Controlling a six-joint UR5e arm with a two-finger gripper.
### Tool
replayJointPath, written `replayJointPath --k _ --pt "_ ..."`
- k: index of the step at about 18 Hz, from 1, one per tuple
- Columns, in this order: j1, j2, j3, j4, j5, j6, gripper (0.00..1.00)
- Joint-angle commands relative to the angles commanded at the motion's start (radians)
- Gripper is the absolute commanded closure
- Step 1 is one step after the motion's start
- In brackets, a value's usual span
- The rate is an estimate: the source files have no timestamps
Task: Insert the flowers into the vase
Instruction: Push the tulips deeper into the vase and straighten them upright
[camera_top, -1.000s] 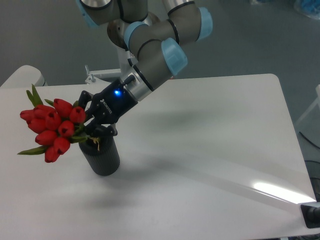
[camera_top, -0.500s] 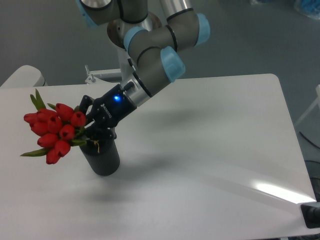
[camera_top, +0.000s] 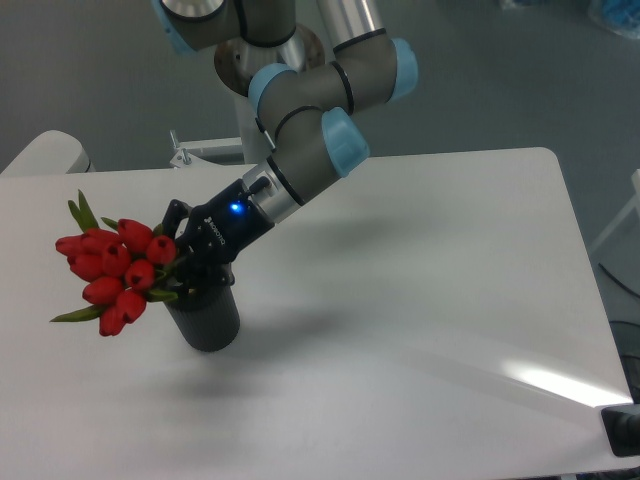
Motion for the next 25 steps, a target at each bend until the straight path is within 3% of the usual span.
replayJointPath --k 6,15,18,25 --pt "0.003 0.0 -0.002 -0.002 0.002 -0.003 0.56" --pt "0.028 0.0 -0.003 -0.002 0.005 0.0 0.2" --pt "0.044 0.003 -0.002 0.0 0.005 0.002 0.0" --pt "0.072 0.014 -0.029 -0.002 0.044 0.031 0.0"
